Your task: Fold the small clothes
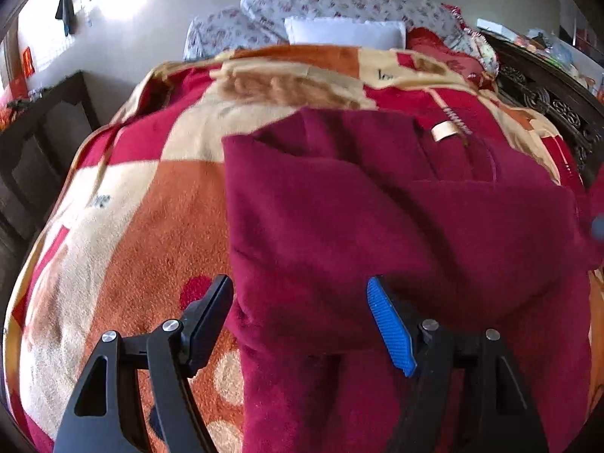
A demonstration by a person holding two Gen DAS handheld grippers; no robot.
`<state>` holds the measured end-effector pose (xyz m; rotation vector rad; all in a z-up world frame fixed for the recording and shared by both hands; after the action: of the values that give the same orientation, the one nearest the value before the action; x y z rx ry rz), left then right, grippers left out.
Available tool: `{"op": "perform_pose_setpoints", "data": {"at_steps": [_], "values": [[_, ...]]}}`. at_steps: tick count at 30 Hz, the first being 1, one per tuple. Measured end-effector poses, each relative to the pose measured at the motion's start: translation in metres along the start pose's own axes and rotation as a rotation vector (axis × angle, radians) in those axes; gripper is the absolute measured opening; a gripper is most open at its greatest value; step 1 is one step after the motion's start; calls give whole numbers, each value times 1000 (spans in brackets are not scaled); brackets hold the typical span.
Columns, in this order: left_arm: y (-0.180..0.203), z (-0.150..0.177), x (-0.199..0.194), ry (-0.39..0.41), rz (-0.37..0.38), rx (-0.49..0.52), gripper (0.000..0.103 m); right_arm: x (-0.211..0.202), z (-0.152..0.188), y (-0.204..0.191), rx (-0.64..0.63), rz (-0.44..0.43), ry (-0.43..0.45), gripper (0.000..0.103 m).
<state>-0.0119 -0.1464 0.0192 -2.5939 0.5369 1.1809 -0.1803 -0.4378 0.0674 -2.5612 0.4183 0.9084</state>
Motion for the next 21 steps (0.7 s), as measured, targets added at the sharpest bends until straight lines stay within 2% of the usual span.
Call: {"op": "perform_pose_setpoints", "data": {"at_steps": [1,2,5,9,16,19,20,21], "values": [[1,-1,-4,13,3,1,73,-8,-8,16,45,18,25,88],[3,-3,-7,22,12,0,73,-14,-15,36,100,44,46,89],[10,-7,-13,28,40,1,73,-22,-38,99,289,104,79,89],[20,-8,-13,31,48,19,73,-9,-53,169,493,148,62,90],[28,1,4,-16,30,51,73,14,-64,218,645,125,62,90],[28,1,7,-19,28,48,73,37,-66,230,683,86,14,89],[28,1,7,-19,28,48,73,44,-65,233,690,69,-1,77],[27,1,7,-19,28,49,73,50,-63,235,694,39,4,57]]}}
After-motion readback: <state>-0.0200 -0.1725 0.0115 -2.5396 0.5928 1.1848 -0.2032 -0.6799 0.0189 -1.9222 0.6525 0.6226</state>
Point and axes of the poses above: each gripper's, at about its wrist camera, not at the fingertips, and x roughly the way its jaws point, y to its right, z to its underside, the point moved 4 cm from there along x, roughly the way its jaws point, and after that the axes turned 3 degrees about -z, right-handed, at the moved point
